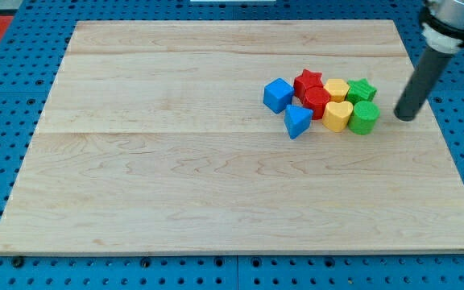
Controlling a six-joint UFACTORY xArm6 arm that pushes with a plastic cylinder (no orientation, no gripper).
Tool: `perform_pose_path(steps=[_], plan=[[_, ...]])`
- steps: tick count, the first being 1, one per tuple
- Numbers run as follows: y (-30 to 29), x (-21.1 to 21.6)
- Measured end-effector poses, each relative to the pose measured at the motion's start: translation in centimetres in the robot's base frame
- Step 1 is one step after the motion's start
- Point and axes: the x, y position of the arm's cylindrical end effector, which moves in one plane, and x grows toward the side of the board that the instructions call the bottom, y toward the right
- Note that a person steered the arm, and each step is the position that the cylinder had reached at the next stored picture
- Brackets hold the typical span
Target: Separate the group of blocks
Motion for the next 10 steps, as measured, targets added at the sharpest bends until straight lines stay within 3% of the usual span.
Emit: perform_pose_path(steps=[1, 3, 7, 10], plan=[[-2.6, -1.2], [-0.2, -3.3], [-2.9, -4.1], [-5.8, -11.2]])
